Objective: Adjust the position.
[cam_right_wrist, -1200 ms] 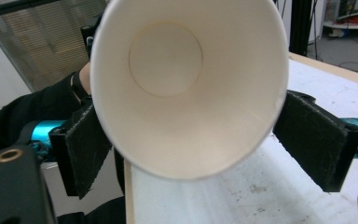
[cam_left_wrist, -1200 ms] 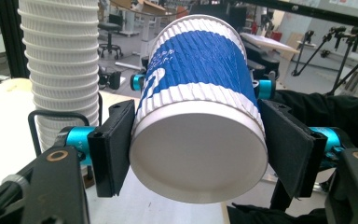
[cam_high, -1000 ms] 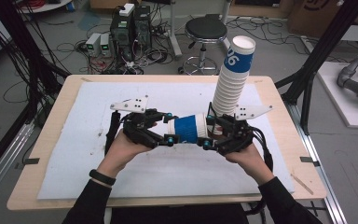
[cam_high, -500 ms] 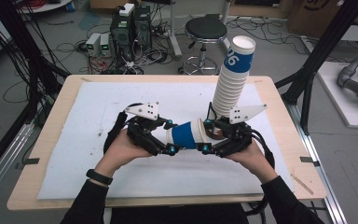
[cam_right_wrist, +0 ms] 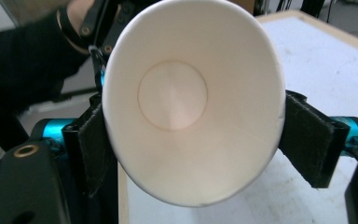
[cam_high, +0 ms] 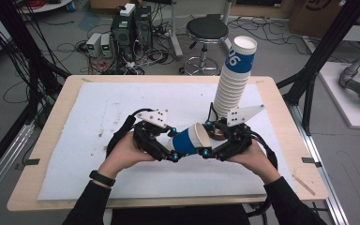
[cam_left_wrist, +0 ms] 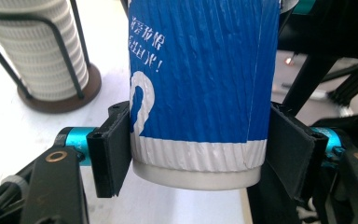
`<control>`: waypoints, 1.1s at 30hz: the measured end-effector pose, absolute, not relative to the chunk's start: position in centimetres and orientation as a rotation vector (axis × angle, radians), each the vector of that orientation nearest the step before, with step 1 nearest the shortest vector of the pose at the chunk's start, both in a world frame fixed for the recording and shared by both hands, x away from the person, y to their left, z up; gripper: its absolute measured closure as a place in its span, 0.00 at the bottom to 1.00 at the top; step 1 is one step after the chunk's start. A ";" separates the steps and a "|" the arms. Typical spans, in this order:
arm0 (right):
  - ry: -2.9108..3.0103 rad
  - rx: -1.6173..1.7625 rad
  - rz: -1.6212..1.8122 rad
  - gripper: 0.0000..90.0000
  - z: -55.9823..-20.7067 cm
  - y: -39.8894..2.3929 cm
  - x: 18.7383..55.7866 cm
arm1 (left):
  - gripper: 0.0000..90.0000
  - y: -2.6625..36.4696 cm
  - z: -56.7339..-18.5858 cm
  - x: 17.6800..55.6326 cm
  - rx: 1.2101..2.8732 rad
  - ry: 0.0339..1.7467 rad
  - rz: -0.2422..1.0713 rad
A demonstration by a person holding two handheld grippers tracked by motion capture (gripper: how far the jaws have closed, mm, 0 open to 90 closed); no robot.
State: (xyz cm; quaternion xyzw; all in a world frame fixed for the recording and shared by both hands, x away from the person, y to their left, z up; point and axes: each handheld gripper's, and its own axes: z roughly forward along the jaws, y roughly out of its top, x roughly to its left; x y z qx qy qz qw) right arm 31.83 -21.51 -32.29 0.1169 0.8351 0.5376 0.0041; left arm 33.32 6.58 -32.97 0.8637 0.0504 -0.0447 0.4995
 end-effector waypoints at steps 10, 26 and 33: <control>2.484 0.434 1.853 0.16 -31.6 -22.2 31.7 | 0.33 7.3 -32.6 33.4 1.946 0.117 -0.104; 2.424 0.481 2.064 0.23 -32.0 -22.2 31.9 | 0.33 7.2 -32.9 33.5 1.843 0.117 -0.118; 2.436 0.447 2.044 0.27 -31.9 -22.3 31.8 | 0.33 7.1 -32.9 33.5 1.860 0.116 -0.120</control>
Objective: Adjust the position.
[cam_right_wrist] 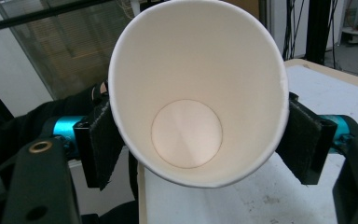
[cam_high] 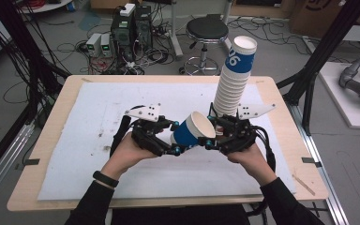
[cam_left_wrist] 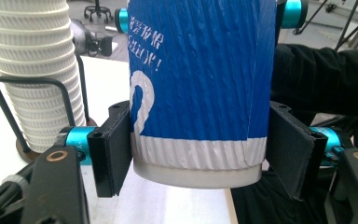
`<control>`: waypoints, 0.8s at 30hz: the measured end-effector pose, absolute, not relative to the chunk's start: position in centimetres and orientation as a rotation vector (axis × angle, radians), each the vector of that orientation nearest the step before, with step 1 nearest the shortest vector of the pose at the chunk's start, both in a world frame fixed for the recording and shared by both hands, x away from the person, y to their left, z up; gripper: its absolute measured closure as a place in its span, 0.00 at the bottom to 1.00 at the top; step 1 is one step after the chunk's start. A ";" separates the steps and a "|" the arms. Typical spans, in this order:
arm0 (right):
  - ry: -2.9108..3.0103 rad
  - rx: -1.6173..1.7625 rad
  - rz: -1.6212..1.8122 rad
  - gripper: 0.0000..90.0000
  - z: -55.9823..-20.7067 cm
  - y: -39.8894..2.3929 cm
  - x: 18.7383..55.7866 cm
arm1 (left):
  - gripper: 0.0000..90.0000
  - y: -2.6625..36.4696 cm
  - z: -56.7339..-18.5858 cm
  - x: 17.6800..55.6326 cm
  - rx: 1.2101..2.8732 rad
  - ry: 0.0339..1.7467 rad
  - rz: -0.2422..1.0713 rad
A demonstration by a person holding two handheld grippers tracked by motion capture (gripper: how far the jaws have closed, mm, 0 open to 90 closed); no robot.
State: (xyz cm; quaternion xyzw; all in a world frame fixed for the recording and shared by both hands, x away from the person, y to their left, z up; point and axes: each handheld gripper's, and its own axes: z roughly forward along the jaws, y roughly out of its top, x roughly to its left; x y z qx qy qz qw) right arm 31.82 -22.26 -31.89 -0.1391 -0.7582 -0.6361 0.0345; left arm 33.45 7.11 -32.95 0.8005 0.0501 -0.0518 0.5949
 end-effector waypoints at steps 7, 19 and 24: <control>-2.433 -0.396 -1.894 0.28 -31.8 -21.9 31.6 | 0.28 6.8 -33.0 33.3 1.934 0.128 -0.118; -2.587 -0.388 -1.744 0.29 -31.3 -21.3 31.5 | 0.27 5.4 -33.4 33.0 2.093 0.117 -0.066; -2.616 -0.386 -1.710 0.29 -31.2 -21.1 31.4 | 0.32 5.2 -33.7 33.0 2.097 0.114 -0.072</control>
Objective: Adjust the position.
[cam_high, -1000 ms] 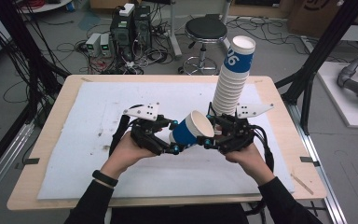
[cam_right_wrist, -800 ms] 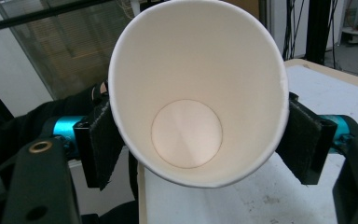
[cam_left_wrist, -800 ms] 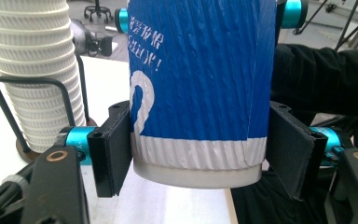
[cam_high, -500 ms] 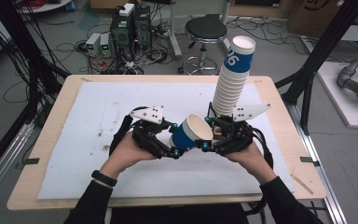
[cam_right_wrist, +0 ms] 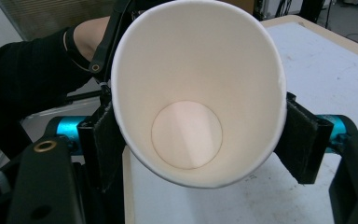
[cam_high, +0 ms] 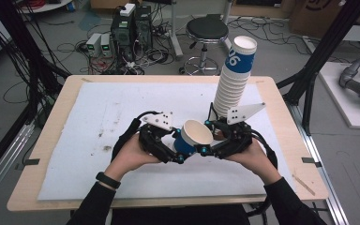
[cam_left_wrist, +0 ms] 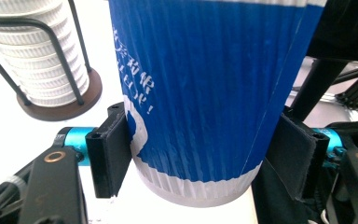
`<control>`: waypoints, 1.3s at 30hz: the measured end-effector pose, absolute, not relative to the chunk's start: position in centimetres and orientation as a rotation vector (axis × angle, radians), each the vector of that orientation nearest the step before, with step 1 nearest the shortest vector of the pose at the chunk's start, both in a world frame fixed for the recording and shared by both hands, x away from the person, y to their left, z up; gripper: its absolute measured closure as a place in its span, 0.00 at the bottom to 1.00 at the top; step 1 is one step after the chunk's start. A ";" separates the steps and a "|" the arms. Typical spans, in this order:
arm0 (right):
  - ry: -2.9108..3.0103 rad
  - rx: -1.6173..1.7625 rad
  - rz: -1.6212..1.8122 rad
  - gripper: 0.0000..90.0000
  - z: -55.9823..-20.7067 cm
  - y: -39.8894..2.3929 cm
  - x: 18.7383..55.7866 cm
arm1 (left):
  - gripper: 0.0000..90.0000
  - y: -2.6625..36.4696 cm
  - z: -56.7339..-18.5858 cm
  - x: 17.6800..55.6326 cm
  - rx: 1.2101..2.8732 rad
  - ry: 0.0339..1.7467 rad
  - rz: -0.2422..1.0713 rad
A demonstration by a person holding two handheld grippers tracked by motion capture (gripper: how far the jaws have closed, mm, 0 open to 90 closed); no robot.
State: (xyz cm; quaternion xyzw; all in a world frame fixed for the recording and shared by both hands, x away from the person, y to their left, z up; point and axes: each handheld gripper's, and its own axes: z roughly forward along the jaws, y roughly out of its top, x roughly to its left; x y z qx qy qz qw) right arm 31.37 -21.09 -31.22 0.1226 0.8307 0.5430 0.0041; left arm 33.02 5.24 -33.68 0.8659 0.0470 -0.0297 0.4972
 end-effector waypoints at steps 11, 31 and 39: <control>2.532 0.403 1.763 0.23 -30.8 -21.1 31.1 | 0.33 5.3 -34.2 33.3 1.957 0.109 -0.120; 2.417 0.469 2.069 0.21 -31.0 -21.4 31.3 | 0.33 5.3 -34.4 33.1 1.802 0.106 -0.126; 2.410 0.456 2.050 0.24 -31.0 -21.2 31.2 | 0.33 5.1 -34.7 33.1 1.798 0.109 -0.138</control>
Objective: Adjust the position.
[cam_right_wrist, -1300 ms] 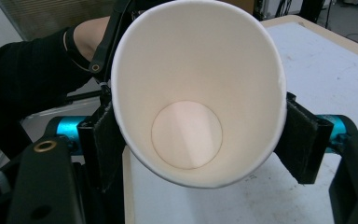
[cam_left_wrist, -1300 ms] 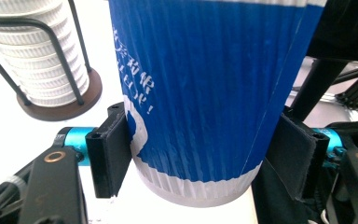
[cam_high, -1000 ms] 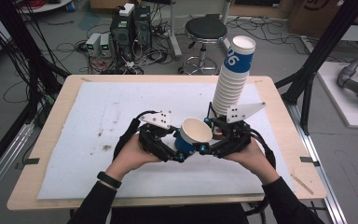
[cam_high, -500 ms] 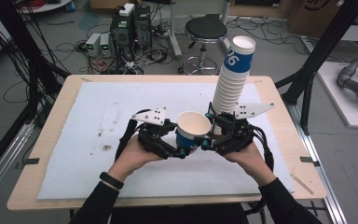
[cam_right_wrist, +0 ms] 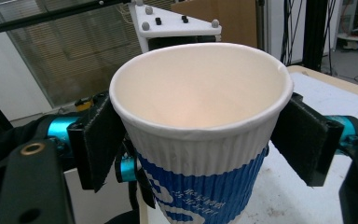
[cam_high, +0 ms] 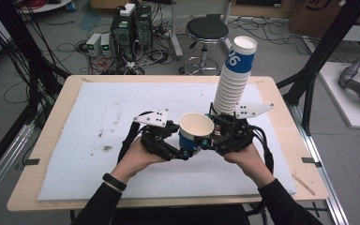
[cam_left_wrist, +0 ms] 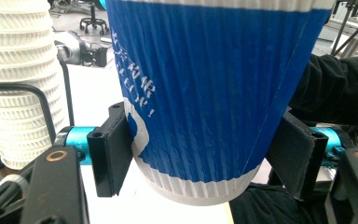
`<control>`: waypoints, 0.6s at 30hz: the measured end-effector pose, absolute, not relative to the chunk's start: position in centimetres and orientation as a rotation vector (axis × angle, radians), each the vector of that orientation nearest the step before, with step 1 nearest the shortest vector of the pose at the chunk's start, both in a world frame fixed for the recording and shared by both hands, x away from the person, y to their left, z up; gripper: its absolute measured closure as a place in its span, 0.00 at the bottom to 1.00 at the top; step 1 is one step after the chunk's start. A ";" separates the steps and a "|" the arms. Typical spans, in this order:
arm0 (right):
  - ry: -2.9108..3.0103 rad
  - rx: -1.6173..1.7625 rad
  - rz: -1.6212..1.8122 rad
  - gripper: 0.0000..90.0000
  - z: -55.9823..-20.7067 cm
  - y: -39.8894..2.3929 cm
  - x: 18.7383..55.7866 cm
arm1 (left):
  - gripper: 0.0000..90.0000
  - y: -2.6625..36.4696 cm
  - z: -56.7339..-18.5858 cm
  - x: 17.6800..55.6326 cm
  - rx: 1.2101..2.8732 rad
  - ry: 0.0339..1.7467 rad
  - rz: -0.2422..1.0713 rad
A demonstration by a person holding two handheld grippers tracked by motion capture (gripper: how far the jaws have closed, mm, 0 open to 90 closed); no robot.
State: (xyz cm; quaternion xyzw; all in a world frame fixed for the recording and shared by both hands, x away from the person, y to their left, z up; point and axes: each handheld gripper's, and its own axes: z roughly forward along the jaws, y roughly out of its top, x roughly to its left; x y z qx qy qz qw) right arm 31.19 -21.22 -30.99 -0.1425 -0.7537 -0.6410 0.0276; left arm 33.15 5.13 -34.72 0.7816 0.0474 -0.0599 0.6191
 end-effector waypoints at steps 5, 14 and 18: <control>-2.335 -0.432 -1.982 0.25 -31.0 -21.2 31.2 | 0.31 5.1 -34.7 33.1 1.800 0.132 -0.153; -2.367 -0.435 -1.970 0.25 -31.1 -21.1 31.3 | 0.23 5.2 -34.3 33.1 1.792 0.180 -0.138; -2.368 -0.437 -1.963 0.25 -31.2 -21.0 31.3 | 0.22 5.1 -34.0 32.9 1.785 0.171 -0.141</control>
